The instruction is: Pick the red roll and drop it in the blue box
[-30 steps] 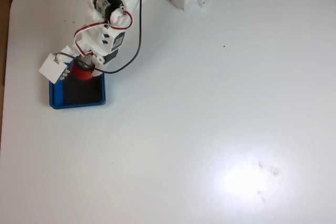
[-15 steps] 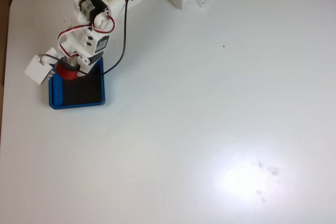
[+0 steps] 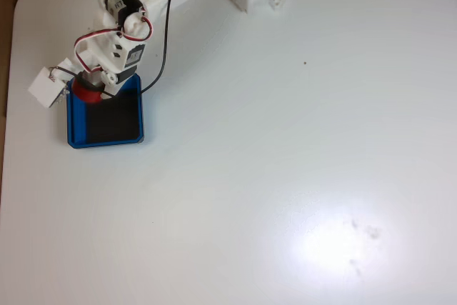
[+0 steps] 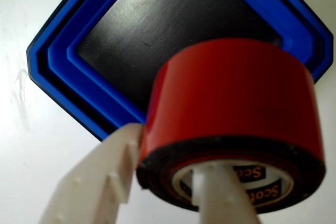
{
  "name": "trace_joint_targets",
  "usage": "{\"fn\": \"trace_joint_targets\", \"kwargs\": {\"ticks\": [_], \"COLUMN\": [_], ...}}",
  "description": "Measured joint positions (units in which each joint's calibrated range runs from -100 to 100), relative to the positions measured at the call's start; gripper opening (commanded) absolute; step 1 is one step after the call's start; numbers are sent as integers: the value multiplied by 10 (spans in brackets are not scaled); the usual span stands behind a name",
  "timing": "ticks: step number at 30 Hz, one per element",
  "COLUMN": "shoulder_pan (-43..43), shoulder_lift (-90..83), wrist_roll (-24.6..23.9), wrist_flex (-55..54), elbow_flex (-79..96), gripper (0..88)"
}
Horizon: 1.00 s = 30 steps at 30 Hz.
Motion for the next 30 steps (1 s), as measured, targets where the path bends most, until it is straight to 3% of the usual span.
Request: {"fn": "trace_joint_targets", "kwargs": {"ticks": [6, 13, 30], "shoulder_pan": [0, 0, 0], "shoulder_lift": [0, 0, 0], "wrist_roll": [0, 0, 0], "wrist_flex": [0, 0, 1], "elbow_flex": [0, 0, 1], "gripper": [16, 86, 91]}}
